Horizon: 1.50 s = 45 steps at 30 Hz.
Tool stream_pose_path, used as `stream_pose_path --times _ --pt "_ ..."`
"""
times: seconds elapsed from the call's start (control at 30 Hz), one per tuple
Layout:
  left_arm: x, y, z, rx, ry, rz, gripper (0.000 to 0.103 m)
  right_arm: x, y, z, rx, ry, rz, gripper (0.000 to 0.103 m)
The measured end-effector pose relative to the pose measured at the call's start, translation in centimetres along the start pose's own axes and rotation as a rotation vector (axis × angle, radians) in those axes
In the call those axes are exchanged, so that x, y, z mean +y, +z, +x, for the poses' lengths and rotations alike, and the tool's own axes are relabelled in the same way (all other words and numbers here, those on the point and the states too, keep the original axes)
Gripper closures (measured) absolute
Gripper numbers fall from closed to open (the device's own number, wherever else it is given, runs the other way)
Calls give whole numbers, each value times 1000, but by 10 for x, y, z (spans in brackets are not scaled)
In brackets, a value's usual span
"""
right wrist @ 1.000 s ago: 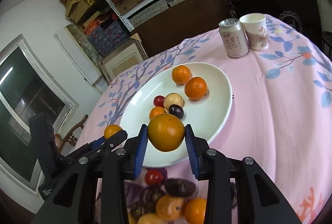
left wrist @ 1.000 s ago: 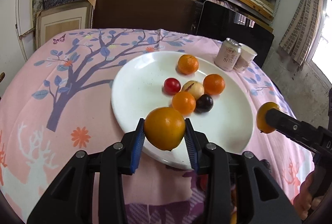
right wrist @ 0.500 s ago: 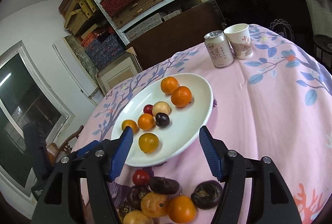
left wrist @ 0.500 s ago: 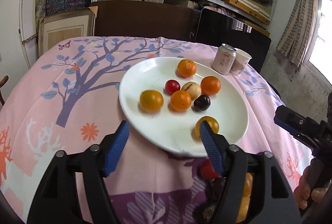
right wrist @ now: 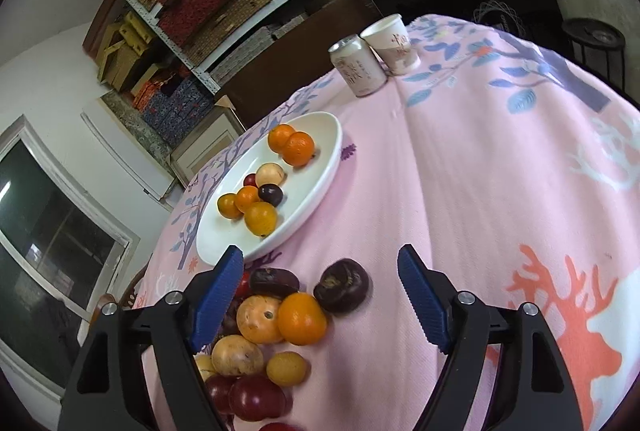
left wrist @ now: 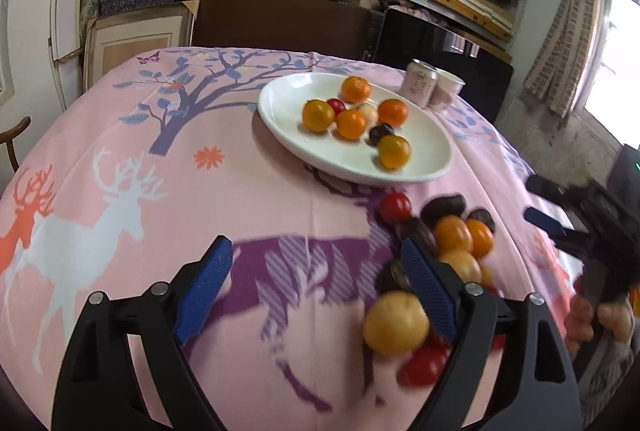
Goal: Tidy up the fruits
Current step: 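Place both held fruits on the white plate and open both tools, then grasp a pale yellow fruit with the left tool while the right tool grasps a dark plum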
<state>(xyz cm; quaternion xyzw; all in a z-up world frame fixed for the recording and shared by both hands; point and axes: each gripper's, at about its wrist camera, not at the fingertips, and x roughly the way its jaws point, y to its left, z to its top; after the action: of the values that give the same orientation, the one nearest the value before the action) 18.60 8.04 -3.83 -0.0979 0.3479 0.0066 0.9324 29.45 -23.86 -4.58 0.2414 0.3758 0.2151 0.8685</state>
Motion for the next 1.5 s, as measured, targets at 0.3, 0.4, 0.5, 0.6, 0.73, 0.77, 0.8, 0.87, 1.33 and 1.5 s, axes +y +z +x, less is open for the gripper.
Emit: stream_pose_path --times 0.3,0.4,0.5,0.6,0.73,0.77,0.8,0.87,1.33,1.5 --pt "-37 -31 -7 48 -50 162 14 -5 -2 5 25 3 32 22" --pt "-29 -31 8 112 1 128 12 -7 -2 7 29 6 45 22" --pt "-11 -24 6 89 29 65 10 -10 -1 7 32 12 57 22" --pt "12 -15 -4 15 192 19 10 -11 0 6 29 18 67 22" --pt "47 -10 -10 9 116 -163 11 -12 0 5 29 30 75 22" --pt "47 -9 -12 4 102 -168 11 -12 0 5 30 31 75 22" --pt "44 -9 -12 4 94 -154 11 -12 0 5 32 30 76 22" --pt "30 -10 -6 25 104 -87 11 -12 0 5 34 31 80 22" --pt "-7 -7 25 70 130 78 11 -11 -1 6 41 31 80 22" --pt "-18 -5 36 90 125 118 11 -9 -2 8 51 25 72 22"
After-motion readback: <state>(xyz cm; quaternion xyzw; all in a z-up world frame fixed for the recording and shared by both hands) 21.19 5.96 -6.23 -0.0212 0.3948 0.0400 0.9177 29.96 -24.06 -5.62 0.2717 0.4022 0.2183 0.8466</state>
